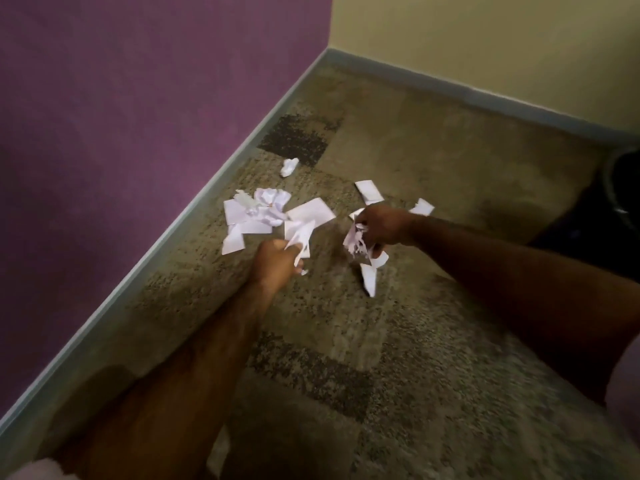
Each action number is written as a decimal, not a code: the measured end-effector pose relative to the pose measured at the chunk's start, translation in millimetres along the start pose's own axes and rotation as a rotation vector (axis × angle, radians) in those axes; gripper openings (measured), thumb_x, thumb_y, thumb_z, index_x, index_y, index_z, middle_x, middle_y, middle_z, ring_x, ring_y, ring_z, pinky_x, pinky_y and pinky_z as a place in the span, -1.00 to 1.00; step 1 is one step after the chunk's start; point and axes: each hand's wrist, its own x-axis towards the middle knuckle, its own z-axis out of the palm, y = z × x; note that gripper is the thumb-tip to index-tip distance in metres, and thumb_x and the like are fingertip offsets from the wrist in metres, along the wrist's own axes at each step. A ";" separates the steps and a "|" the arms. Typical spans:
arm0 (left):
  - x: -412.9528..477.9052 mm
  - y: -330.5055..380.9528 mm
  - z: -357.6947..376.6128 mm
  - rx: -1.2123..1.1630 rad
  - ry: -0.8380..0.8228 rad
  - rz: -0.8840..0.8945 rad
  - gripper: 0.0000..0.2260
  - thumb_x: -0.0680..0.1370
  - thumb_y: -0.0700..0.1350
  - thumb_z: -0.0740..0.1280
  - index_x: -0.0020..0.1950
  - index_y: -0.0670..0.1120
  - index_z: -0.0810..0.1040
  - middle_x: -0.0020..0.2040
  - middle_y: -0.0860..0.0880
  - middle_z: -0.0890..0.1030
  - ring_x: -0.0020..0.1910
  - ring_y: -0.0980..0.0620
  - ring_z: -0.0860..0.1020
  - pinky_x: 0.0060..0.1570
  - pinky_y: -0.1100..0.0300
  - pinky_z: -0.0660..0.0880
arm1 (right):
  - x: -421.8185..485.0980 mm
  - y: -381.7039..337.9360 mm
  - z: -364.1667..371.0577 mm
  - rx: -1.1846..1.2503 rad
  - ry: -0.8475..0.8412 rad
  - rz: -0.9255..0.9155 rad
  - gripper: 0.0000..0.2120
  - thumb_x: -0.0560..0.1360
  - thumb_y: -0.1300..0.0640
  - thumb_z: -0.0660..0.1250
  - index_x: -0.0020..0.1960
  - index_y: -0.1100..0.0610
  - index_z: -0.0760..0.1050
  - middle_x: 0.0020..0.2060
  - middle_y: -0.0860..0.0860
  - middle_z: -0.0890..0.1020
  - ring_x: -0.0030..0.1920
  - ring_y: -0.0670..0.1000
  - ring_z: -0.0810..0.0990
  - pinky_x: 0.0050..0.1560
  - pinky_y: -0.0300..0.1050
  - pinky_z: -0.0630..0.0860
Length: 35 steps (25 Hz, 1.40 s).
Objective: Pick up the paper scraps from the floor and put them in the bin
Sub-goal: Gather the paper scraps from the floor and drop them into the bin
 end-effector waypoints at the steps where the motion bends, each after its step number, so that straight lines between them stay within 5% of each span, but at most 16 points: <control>1: -6.9 25.3 18.2 -0.032 -0.057 0.059 -0.80 0.59 -0.13 0.31 0.06 -0.24 0.62 -0.17 -0.19 0.65 -0.33 -0.02 0.58 -0.34 0.20 0.55 | -23.7 5.3 -20.7 0.014 0.045 0.018 -0.76 0.39 0.54 0.22 -0.11 0.33 0.60 -0.22 0.16 0.71 -0.29 0.13 0.71 -0.29 -0.02 0.68; 8: -103.9 211.8 179.1 -0.090 -0.549 0.527 -0.86 0.56 -0.27 0.26 -0.11 -0.23 0.60 -0.29 -0.19 0.60 -0.50 0.02 0.49 -0.46 0.23 0.45 | -234.8 47.3 -167.5 0.010 0.443 0.226 -0.88 0.48 0.49 0.33 -0.05 0.33 0.55 -0.22 0.24 0.65 -0.45 -0.03 0.67 -0.43 -0.21 0.62; 12: -171.2 262.8 276.9 0.187 -0.715 0.680 -0.79 0.53 -0.21 0.32 0.10 -0.30 0.58 -0.19 -0.20 0.66 -0.45 0.00 0.56 -0.44 0.18 0.55 | -344.7 96.9 -205.0 -0.122 0.678 0.501 -0.87 0.47 0.51 0.30 -0.17 0.32 0.52 -0.24 0.31 0.68 -0.50 0.00 0.66 -0.51 -0.20 0.60; 14: -189.9 265.7 302.9 0.358 -0.779 0.779 -0.64 0.52 -0.15 0.40 0.29 -0.21 0.51 -0.01 -0.21 0.67 -0.40 0.00 0.60 -0.43 0.16 0.59 | -359.3 119.4 -202.5 -0.118 0.698 0.622 -0.88 0.45 0.44 0.39 -0.05 0.31 0.55 -0.09 0.35 0.66 -0.36 0.11 0.69 -0.45 -0.06 0.65; 17: -184.4 249.7 307.4 0.585 -0.670 0.987 -0.23 0.42 0.04 0.51 0.54 -0.01 0.24 0.34 -0.07 0.54 -0.13 -0.02 0.66 -0.22 0.18 0.60 | -354.6 131.6 -189.3 -0.319 0.543 0.724 -0.46 0.37 0.31 0.54 0.32 0.11 0.53 0.10 0.26 0.61 -0.07 0.21 0.62 -0.16 0.10 0.65; 19: -167.3 233.7 297.5 0.561 -0.663 1.023 -0.19 0.41 0.09 0.50 0.56 0.02 0.19 0.28 -0.05 0.60 -0.02 0.01 0.66 -0.11 0.24 0.53 | -344.5 121.4 -183.7 -0.584 0.514 0.746 -0.44 0.39 0.24 0.53 0.37 0.16 0.50 0.21 0.26 0.57 0.10 0.26 0.58 0.03 0.07 0.54; 22: -152.1 219.5 266.6 0.321 -0.624 1.031 -0.42 0.49 0.08 0.42 0.48 0.04 0.36 -0.03 0.07 0.67 -0.17 0.13 0.64 -0.09 0.22 0.57 | -316.5 97.7 -193.2 -0.829 0.700 0.601 -0.58 0.37 0.17 0.51 0.20 0.26 0.60 0.09 0.29 0.63 0.08 0.28 0.62 0.08 0.04 0.58; 25: -118.7 186.6 217.7 0.296 -0.324 1.015 -0.70 0.54 0.05 0.31 0.22 -0.03 0.60 -0.06 0.02 0.68 -0.09 0.05 0.64 -0.04 0.16 0.58 | -261.9 61.1 -170.3 -0.536 0.922 0.196 -0.75 0.39 0.19 0.46 0.07 0.16 0.65 -0.02 0.20 0.66 -0.01 0.21 0.64 0.05 0.00 0.60; 29: -25.9 59.4 97.0 0.746 -0.047 0.531 -0.72 0.55 0.03 0.28 0.11 -0.13 0.61 0.08 -0.19 0.66 0.11 -0.20 0.59 0.11 0.03 0.50 | -149.6 39.0 -70.5 -0.115 0.379 0.055 -0.75 0.46 0.22 0.48 0.13 0.17 0.59 -0.15 0.19 0.68 -0.30 0.06 0.63 -0.28 -0.02 0.63; 31: -6.6 -3.0 42.8 0.914 0.044 0.339 -0.61 0.52 0.10 0.33 0.22 -0.13 0.58 0.17 -0.21 0.61 0.16 -0.22 0.56 0.20 0.01 0.47 | -93.6 50.0 -22.9 -0.200 0.196 0.092 -0.64 0.44 0.18 0.50 0.22 0.16 0.56 -0.01 0.22 0.68 -0.19 0.03 0.59 -0.17 -0.05 0.59; 35: 0.9 -62.0 9.3 0.842 0.059 0.360 -0.52 0.43 0.04 0.46 0.30 -0.08 0.53 0.26 -0.22 0.54 0.26 -0.22 0.45 0.33 0.03 0.32 | -30.6 47.4 35.9 -0.313 0.079 -0.012 -0.40 0.38 0.01 0.56 0.35 0.13 0.48 0.26 0.03 0.55 0.25 0.01 0.49 0.06 -0.27 0.32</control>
